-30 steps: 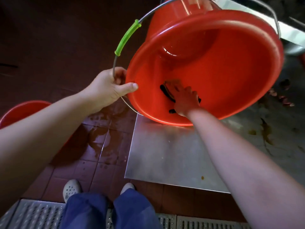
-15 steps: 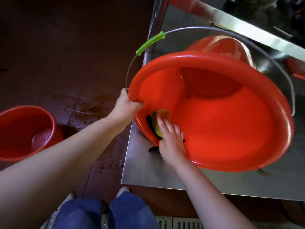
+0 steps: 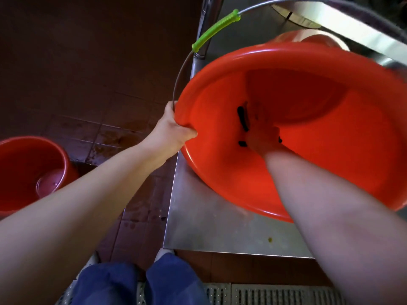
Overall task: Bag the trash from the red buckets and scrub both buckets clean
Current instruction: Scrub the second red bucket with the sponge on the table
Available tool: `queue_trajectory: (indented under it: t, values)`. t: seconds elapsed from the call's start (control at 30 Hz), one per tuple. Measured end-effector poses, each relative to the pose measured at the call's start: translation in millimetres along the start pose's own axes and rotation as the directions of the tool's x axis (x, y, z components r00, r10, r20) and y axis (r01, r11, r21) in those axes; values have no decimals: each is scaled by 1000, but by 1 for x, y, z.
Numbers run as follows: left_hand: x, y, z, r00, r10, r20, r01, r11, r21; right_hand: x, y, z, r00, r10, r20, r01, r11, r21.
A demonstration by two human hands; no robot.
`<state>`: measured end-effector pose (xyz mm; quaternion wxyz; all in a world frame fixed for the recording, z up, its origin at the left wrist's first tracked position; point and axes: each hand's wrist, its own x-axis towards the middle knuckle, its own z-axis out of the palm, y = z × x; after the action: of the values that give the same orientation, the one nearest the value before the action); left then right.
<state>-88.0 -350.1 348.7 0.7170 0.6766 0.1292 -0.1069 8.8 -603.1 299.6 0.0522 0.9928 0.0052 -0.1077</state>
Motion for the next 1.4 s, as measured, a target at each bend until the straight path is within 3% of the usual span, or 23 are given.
queue_trajectory:
  t: [0.13, 0.27, 0.4, 0.53, 0.87, 1.0, 1.17, 1.3, 1.4]
  values:
    - [-5, -15, 6, 992, 15, -123, -19, 999, -31, -2, -5, -2, 999, 42, -15, -40, 995, 92]
    - [-18, -46, 17, 979, -68, -195, 62, 997, -34, -31, -28, -3, 996, 84, -36, -74, 975, 209]
    - [-19, -51, 18, 977, -52, -209, 42, 998, -53, -127, -82, 23, 977, -130, -167, 162, 967, 196]
    - [-26, -49, 16, 983, 11, -183, -7, 1000, 21, -184, -99, 28, 937, -155, -312, 236, 941, 241]
    - [-36, 16, 6, 973, 218, -73, -186, 933, 308, -32, 0, 6, 989, 9, -149, 1, 998, 64]
    - [-35, -2, 12, 989, 102, -105, -87, 987, 137, -14, 2, 8, 995, 21, -93, -8, 990, 138]
    - [-39, -31, 15, 996, -53, -70, 56, 997, 47, -37, -19, -3, 997, 35, -69, -24, 987, 157]
    - [-41, -25, 16, 998, -16, -65, 21, 996, 84, -122, -73, 8, 994, -58, -91, 86, 936, 342]
    - [-42, -27, 13, 998, 9, -66, 0, 992, 125, -176, -91, 15, 971, -177, -160, 225, 902, 369]
